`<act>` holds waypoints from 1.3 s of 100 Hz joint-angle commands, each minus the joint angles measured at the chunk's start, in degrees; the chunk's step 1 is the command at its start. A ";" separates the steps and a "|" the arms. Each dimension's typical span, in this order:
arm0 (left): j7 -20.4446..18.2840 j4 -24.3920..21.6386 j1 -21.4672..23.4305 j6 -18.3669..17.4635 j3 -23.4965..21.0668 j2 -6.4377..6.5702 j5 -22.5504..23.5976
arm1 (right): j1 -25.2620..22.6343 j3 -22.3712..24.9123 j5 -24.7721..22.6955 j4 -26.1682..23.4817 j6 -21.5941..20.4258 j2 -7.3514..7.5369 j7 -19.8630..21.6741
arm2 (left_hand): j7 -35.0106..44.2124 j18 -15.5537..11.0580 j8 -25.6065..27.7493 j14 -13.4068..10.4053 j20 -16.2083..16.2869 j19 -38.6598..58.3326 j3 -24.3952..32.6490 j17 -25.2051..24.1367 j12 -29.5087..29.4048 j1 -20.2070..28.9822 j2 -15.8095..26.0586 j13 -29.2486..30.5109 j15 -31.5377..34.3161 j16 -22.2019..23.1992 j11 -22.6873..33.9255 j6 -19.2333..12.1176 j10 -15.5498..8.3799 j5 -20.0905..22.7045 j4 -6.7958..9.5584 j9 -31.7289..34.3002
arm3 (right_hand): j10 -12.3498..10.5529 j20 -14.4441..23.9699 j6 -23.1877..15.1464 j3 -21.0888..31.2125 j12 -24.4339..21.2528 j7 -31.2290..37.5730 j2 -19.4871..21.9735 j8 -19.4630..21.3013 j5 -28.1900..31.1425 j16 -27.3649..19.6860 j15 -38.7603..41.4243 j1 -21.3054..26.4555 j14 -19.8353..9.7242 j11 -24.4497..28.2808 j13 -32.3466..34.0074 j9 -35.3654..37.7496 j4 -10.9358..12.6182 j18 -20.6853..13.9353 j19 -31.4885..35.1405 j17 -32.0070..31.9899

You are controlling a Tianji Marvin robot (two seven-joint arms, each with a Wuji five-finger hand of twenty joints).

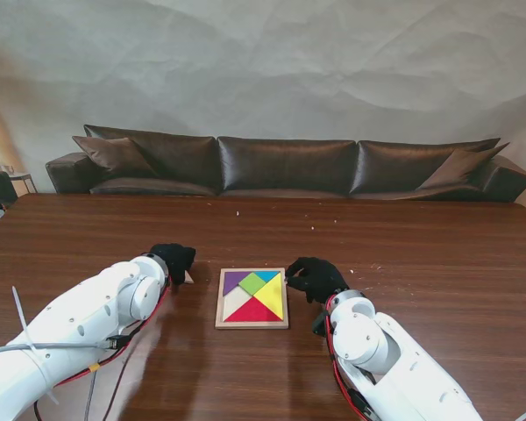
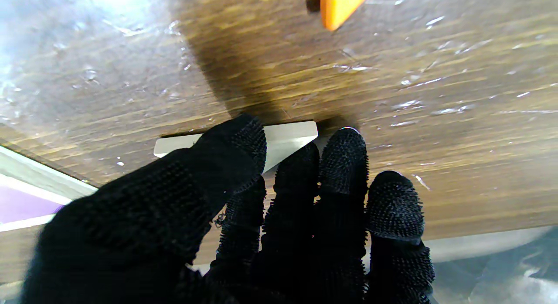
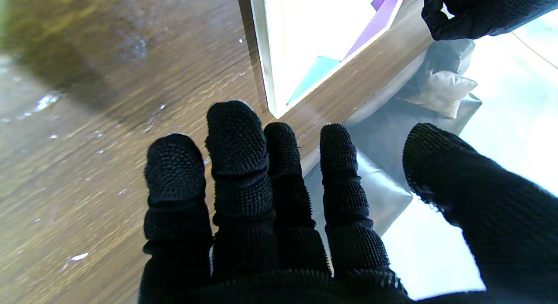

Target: Assemble the tangram pieces into a square

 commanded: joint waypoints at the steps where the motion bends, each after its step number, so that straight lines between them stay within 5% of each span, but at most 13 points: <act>1: -2.77 2.38 2.74 -0.16 0.99 0.23 -0.02 | -0.12 -0.22 0.06 0.00 -0.18 -0.21 0.82 | 14.23 2.84 2.55 1.24 0.78 -1.88 -5.27 -1.17 1.18 3.14 0.19 -1.41 -3.81 -2.99 2.68 -1.09 -5.38 10.81 -1.92 6.04 | 1.37 1.73 0.32 -0.85 -1.04 0.25 1.73 -0.21 -0.89 0.02 0.91 -0.34 0.34 0.44 -0.88 -1.63 1.72 0.67 1.28 -7.89; 18: -1.67 3.01 3.05 -1.22 0.39 0.07 -0.24 | -0.09 -0.28 0.01 0.07 -0.21 -0.21 0.82 | 14.67 3.06 2.59 2.49 -3.03 -9.22 -4.74 0.35 2.53 4.45 -0.63 -2.87 -14.43 -10.96 3.81 -1.51 -3.90 12.73 -1.82 5.70 | 1.39 1.73 0.32 -0.90 -1.03 0.26 1.80 -0.22 -0.91 0.01 0.89 -0.35 0.41 0.47 -0.93 -1.66 1.72 0.71 1.28 -7.89; 40: 0.64 4.45 3.36 -3.47 -0.59 -0.36 -1.10 | -0.03 -0.35 -0.01 0.13 -0.20 -0.22 0.81 | 15.53 0.07 2.66 0.61 -6.90 -11.70 -4.26 4.82 7.34 6.45 -1.51 -0.59 -15.47 -12.37 10.07 -1.60 -4.22 15.09 -1.54 3.37 | 1.34 1.73 0.20 -0.87 -1.04 0.31 1.86 -0.21 -0.93 -0.01 0.90 -0.39 0.20 0.49 -0.87 -1.66 1.73 0.71 1.29 -7.89; 59: 1.09 4.91 3.47 -4.10 -0.98 -0.50 -1.60 | 0.03 -0.43 -0.04 0.20 -0.19 -0.18 0.96 | 15.62 -2.24 2.65 -0.35 -7.69 -8.60 -4.93 5.94 8.10 7.68 -3.13 2.97 -11.87 -1.58 20.38 -3.27 -3.92 18.92 -1.80 1.38 | 1.32 1.71 0.26 -0.87 -1.06 0.34 1.91 -0.21 -0.85 -0.02 0.90 -0.42 0.24 0.48 -0.81 -1.69 1.73 0.58 1.29 -7.87; 73: 2.14 5.81 3.38 -4.77 -1.02 -0.82 -2.28 | 0.05 -0.45 0.02 0.22 -0.17 -0.19 1.00 | 15.73 -3.73 3.21 -0.97 -6.64 -6.66 -5.51 5.66 9.23 8.18 -3.59 4.25 -9.33 3.07 24.32 -3.88 -2.88 20.09 -1.65 0.77 | 1.33 1.70 0.24 -0.90 -1.06 0.35 1.97 -0.21 -0.84 -0.02 0.92 -0.41 0.19 0.49 -0.82 -1.70 1.74 0.59 1.29 -7.89; 90: 3.55 6.89 3.16 -5.36 -0.81 -1.16 -2.71 | 0.05 -0.42 0.01 0.24 -0.18 -0.18 1.01 | 16.11 -4.01 3.86 -2.09 -5.28 -4.20 -3.97 6.73 12.36 8.19 -3.74 6.83 -5.56 8.30 33.03 -4.41 -4.37 21.86 -1.75 -0.37 | 1.37 1.69 0.31 -0.87 -1.07 0.34 1.95 -0.22 -0.79 -0.04 0.90 -0.42 0.23 0.49 -0.89 -1.68 1.74 0.60 1.30 -7.89; 115: 2.90 7.70 2.40 -5.11 0.50 -1.21 -3.31 | 0.07 -0.42 0.00 0.28 -0.18 -0.17 1.07 | 15.16 -2.96 3.51 -2.10 -4.63 -2.92 -4.80 7.06 13.80 8.01 -3.02 6.02 -5.58 8.53 31.61 -4.57 -4.38 19.00 -1.97 -4.39 | 1.37 1.68 0.31 -0.93 -1.07 0.34 1.97 -0.22 -0.77 -0.04 0.90 -0.38 0.25 0.48 -0.92 -1.74 1.75 0.60 1.32 -7.88; 130: 2.90 7.99 2.21 -5.08 0.90 -1.26 -3.47 | 0.07 -0.42 0.05 0.29 -0.24 -0.13 1.23 | 14.93 -5.07 3.79 -3.88 -4.80 -2.49 -5.82 7.82 16.18 8.36 -2.44 6.18 -5.50 9.02 25.72 -3.46 -2.22 15.88 -1.74 -14.11 | 1.42 1.67 0.28 -0.93 -1.07 0.33 1.99 -0.22 -0.77 -0.04 0.90 -0.42 0.29 0.47 -0.93 -1.76 1.76 0.62 1.33 -7.85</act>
